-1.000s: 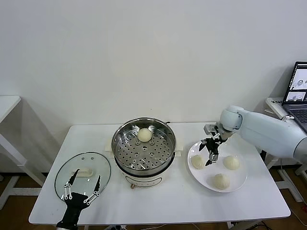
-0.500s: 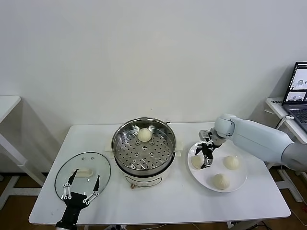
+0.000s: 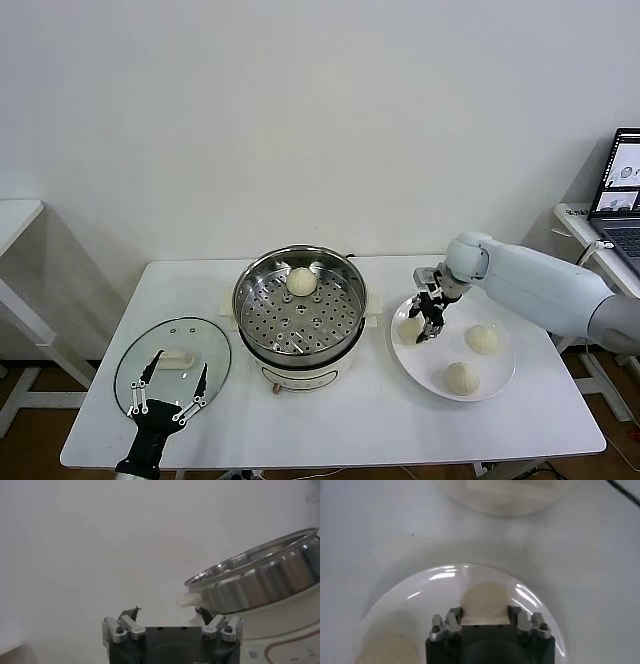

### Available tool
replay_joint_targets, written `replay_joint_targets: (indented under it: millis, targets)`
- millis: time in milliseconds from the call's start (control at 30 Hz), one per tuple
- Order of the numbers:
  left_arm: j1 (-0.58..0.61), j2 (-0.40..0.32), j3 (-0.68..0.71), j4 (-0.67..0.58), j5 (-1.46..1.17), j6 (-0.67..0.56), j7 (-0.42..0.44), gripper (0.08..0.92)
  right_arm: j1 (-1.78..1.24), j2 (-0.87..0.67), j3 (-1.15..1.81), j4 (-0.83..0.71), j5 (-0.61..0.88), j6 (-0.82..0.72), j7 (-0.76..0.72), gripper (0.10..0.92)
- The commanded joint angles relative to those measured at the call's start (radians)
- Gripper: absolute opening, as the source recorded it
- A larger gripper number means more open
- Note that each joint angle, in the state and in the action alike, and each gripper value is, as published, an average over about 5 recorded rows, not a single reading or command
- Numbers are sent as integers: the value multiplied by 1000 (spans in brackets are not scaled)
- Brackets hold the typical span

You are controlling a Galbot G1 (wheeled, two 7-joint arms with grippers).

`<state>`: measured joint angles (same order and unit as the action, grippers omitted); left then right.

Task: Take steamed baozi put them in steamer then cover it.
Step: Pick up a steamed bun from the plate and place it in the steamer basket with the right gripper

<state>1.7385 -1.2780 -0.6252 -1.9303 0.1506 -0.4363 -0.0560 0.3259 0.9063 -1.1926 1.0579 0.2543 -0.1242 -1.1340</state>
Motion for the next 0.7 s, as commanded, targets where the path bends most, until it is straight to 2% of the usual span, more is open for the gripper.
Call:
replay_joint_targets:
  millis: [33,167,367,700]
  targets:
    - [-5,6,5,-4,-1,2,0,823,344,39,-89,49,109,9,-191,636]
    - [-7,6,12,-10,0,6,-1,823,480,124,-157,83,223,-12,-216,638]
    - [-13,9,20,-8,1,7,-2,823,542,286,-213,142,381,-82,-161,637]
    - [-26,10,16,6,0,1,-5,823,456,529,-300,95,433,-150,-7,636]
